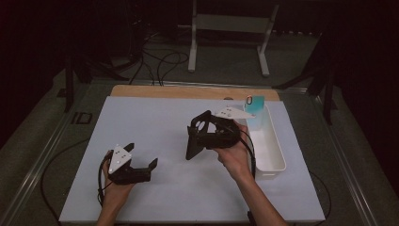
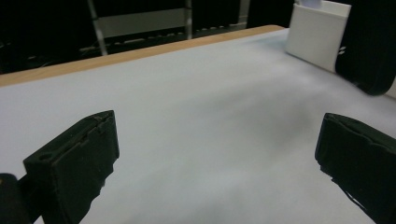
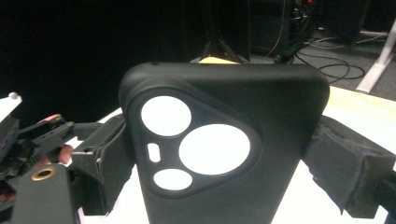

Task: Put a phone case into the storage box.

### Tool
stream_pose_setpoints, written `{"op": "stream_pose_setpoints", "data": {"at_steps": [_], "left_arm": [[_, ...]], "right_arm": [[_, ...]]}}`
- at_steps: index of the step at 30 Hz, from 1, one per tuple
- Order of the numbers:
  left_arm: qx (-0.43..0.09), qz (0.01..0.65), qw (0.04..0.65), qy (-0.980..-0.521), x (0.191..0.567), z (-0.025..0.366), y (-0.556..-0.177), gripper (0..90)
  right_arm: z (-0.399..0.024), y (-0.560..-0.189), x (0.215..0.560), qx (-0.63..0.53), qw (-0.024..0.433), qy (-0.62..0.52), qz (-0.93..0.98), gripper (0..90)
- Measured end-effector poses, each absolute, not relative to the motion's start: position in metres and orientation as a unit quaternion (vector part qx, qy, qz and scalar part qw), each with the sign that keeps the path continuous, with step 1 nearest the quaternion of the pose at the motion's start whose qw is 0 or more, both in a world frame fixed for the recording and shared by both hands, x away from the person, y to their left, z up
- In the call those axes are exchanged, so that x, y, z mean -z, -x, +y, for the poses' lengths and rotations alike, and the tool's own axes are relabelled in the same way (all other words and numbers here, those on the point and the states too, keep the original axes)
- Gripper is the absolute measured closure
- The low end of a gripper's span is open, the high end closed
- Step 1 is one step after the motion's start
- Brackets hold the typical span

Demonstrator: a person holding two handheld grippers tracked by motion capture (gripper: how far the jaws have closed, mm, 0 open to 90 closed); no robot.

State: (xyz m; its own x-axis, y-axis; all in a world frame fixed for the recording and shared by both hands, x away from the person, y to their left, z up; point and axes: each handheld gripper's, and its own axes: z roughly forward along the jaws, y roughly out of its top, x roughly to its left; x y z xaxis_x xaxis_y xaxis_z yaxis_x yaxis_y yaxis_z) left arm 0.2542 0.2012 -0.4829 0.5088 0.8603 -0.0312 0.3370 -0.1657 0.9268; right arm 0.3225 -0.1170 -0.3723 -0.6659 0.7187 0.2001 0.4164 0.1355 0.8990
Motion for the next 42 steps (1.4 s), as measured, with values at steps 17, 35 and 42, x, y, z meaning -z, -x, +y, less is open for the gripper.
{"op": "stream_pose_setpoints", "data": {"at_steps": [17,35,42], "left_arm": [[-0.3,0.428,0.467,-0.713,0.489,0.203,-0.253,0.3],[-0.302,0.433,0.464,-0.711,0.492,0.203,-0.257,0.5],[-0.302,0.431,0.465,-0.712,0.492,0.202,-0.257,0.5]], "right_arm": [[-0.141,-0.344,0.357,-0.525,0.18,-0.401,0.729,13.9],[-0.167,-0.373,0.347,-0.506,0.221,-0.433,0.713,13.9],[-0.178,-0.386,0.342,-0.497,0.234,-0.443,0.709,13.9]]}}
